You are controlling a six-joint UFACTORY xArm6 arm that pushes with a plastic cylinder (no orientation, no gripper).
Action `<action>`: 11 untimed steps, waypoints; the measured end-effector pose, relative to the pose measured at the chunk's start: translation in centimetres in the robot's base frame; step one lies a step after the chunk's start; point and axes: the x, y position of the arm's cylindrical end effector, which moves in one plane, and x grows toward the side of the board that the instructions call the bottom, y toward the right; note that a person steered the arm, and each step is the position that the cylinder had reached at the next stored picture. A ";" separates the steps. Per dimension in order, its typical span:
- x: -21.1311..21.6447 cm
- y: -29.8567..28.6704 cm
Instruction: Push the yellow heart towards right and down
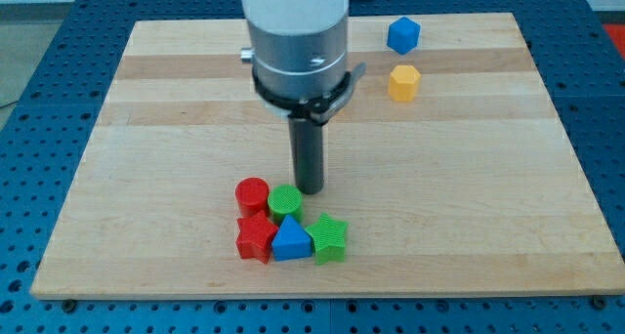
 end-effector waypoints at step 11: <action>-6.5 2.5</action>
